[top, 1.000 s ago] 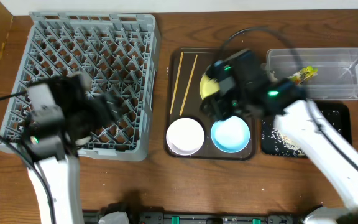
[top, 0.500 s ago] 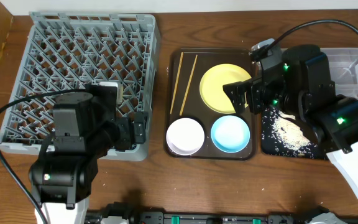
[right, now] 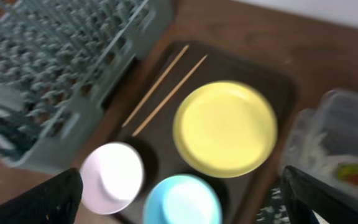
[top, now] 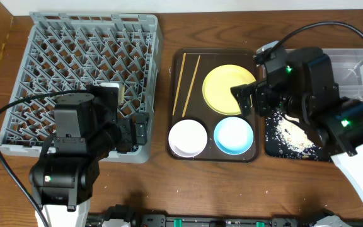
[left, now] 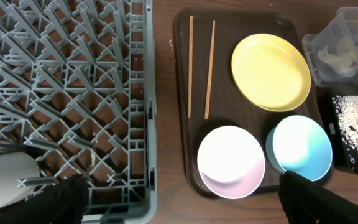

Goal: Sort waste into correct bins and load items into the dishwasher

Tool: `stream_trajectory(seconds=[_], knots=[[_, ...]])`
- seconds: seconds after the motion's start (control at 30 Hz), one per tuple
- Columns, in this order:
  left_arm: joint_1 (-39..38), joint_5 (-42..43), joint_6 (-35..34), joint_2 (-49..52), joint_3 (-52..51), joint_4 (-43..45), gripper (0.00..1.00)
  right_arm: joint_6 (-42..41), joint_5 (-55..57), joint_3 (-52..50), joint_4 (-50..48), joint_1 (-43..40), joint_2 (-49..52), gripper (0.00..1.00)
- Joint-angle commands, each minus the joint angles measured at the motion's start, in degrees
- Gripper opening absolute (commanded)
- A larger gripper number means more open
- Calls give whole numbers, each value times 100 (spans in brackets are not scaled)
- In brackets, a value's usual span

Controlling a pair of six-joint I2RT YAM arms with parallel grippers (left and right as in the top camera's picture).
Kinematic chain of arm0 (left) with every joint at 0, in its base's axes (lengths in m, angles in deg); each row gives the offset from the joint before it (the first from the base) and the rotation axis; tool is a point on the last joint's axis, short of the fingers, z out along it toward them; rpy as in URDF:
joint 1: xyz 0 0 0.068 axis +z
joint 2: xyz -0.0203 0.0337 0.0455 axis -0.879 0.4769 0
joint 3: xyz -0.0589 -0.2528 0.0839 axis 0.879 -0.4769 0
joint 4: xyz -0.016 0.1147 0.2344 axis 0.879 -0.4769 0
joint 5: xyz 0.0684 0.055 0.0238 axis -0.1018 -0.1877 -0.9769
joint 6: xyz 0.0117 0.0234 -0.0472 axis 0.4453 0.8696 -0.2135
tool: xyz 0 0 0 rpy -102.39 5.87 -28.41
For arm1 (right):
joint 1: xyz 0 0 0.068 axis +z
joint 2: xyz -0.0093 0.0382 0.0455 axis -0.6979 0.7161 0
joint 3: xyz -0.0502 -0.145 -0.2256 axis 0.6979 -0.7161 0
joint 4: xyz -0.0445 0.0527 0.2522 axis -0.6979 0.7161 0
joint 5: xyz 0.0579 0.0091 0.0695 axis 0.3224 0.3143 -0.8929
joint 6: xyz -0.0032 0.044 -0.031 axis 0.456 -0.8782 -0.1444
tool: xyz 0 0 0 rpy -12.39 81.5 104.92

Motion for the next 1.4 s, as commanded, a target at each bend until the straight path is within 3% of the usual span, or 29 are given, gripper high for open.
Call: stream_trajectory(seconds=[0.0,0.13,0.3,0.8,1.0,1.13,1.37], knots=[[-17,-52,101,22,107,-13,98,584,514,-407,-332,-52,-553,99],[-17,-52,101,22,107,-13,98,811,501,-1440,-1086,-153,-1462,99],[-17,-52,101,22,107,-13,98,605,0,-3115,-2026,-876,-2905,99],[-17,-52,103,22,107,-13,98,625,-46,-6428,-2579,-2328,-6485,99],[-17,-52,101,22,107,-13,98,625,-50,-7381,-3482,-2540,-7276,99],[-17,-52,101,22,107,-13,98,623,-42,-7925,-4334,-2564,-7261,99],[-17,-52,101,22,107,-13,98,623,-50,-7903,-4310,-2559,-7254,99]])
